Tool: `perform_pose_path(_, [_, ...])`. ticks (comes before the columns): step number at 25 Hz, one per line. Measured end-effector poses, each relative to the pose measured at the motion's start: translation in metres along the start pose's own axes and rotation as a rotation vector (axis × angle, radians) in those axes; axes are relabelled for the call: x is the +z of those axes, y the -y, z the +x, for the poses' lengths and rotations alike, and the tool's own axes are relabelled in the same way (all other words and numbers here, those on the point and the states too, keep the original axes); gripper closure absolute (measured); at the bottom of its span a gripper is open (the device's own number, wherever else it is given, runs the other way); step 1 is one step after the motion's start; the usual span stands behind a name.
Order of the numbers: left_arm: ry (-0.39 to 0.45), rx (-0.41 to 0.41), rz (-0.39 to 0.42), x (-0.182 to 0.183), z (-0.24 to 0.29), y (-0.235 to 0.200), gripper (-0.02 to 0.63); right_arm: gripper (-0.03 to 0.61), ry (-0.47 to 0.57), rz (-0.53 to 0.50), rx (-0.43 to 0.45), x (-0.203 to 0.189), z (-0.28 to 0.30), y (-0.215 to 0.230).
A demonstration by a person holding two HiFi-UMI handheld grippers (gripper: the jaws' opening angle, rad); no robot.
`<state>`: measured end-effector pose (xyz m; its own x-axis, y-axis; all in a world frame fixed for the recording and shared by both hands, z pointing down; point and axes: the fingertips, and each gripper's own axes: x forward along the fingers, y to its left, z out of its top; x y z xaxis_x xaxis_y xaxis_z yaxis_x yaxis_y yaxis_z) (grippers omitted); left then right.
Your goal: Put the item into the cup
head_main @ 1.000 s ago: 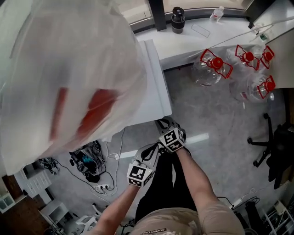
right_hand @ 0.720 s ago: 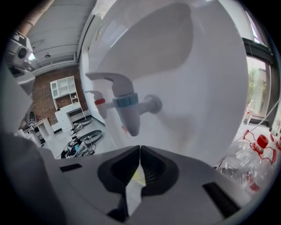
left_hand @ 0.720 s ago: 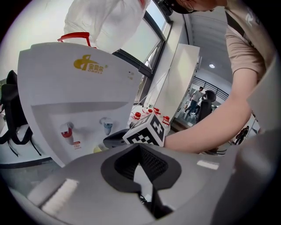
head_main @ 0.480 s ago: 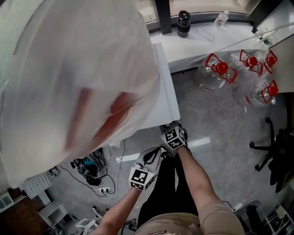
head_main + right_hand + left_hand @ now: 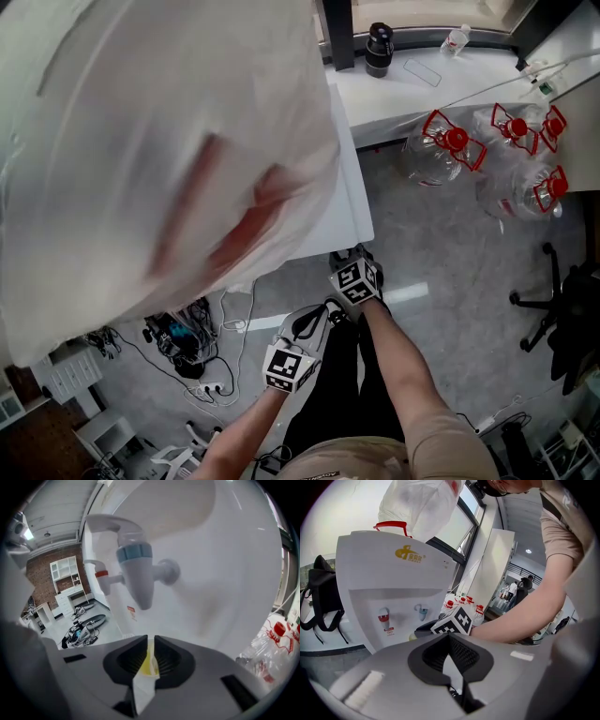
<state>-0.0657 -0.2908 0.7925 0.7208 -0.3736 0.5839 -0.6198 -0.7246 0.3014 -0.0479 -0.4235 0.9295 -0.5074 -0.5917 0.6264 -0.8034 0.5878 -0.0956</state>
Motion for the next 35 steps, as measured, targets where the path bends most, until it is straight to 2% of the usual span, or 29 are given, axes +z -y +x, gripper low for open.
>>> perform_pose_path(5, [-0.002,-0.001,-0.005,-0.01,-0.004,0.002,0.606,0.565,0.024,-0.04,-0.016,0.008,-0.009,-0.002])
perform_pose_path(12, [0.001,0.005,-0.005,-0.002,-0.004,0.005,0.606,0.565,0.025,-0.056,-0.027,0.009,-0.031,-0.001])
perform_pose_path(22, [0.084,0.002,0.054,0.03,-0.024,0.019,0.606,0.566,0.023,-0.1,0.031,0.027,-0.111,-0.033])
perform_pose_path(26, [0.081,0.019,0.073,0.042,-0.044,0.024,0.606,0.566,0.064,-0.115,0.041,0.059,-0.156,-0.048])
perform_pose_path(32, [0.144,0.042,0.081,0.081,-0.073,0.033,0.606,0.566,0.129,-0.152,0.061,0.12,-0.223,-0.064])
perform_pose_path(35, [0.174,0.066,0.101,0.105,-0.09,0.039,0.606,0.566,0.181,-0.113,0.056,0.144,-0.255,-0.073])
